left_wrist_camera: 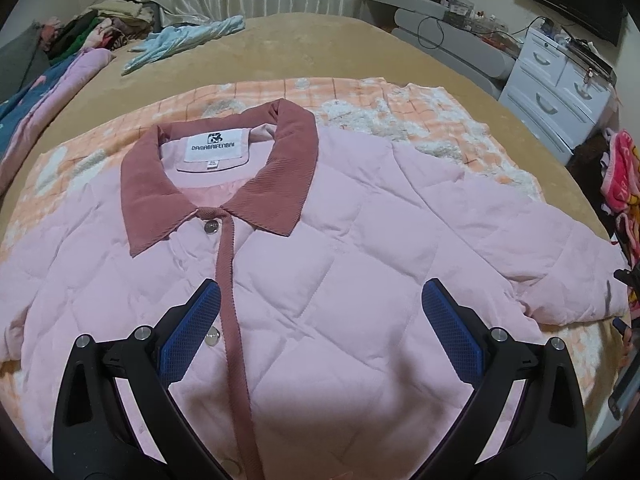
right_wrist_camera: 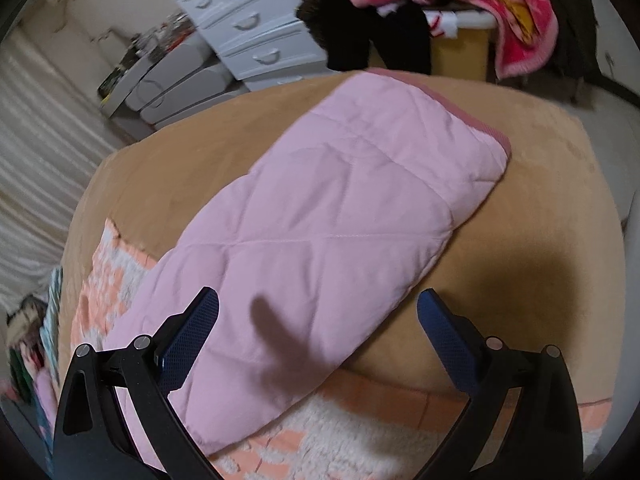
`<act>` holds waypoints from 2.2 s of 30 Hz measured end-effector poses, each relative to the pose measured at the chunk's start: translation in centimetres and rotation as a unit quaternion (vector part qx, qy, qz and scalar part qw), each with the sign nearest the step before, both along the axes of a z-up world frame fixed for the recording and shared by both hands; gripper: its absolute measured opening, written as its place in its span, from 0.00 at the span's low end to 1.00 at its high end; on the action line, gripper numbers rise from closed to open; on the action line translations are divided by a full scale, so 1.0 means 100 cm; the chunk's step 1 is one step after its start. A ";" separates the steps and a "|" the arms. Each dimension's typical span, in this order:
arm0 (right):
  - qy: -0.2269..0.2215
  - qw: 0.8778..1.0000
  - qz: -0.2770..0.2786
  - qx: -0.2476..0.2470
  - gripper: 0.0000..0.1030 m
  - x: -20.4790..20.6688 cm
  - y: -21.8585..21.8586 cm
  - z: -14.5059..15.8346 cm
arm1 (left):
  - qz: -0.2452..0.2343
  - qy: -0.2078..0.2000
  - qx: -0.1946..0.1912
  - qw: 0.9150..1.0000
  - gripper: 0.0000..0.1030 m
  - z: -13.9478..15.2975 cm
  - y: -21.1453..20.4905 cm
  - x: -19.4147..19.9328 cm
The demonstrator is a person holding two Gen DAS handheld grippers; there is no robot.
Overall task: Fold large clothes
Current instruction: 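Move the right tool toward the cuff of the sleeve beside it, then close the right tool on the pink sleeve cuff, then lift the sleeve with the right tool, fold it across the jacket body, release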
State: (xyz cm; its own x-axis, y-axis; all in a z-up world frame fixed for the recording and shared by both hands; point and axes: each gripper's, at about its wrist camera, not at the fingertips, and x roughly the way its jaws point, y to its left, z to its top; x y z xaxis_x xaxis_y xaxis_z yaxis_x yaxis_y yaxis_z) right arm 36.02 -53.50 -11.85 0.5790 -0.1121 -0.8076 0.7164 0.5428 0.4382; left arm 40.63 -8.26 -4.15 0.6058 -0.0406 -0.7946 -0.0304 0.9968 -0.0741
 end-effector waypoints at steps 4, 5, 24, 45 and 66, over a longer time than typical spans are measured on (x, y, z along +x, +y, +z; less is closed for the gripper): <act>-0.006 1.000 -0.010 0.024 0.96 0.002 -0.014 -0.015 | 0.005 -0.001 -0.007 1.000 0.91 -0.001 0.007 0.004; -0.011 1.000 -0.012 0.026 0.96 0.003 -0.018 -0.018 | 0.006 -0.001 -0.008 1.000 0.92 -0.001 0.008 0.005; -0.236 0.960 0.107 -0.108 0.16 -0.012 0.018 0.084 | 0.033 -0.015 -0.016 0.999 0.91 0.040 0.062 -0.018; -0.319 0.866 0.307 -0.234 0.14 -0.013 0.213 0.237 | 0.055 -0.064 -0.046 0.995 0.91 0.109 0.133 -0.067; -0.310 0.798 0.442 -0.267 0.14 -0.018 0.379 0.248 | 0.090 -0.092 -0.114 0.985 0.91 0.124 0.214 -0.106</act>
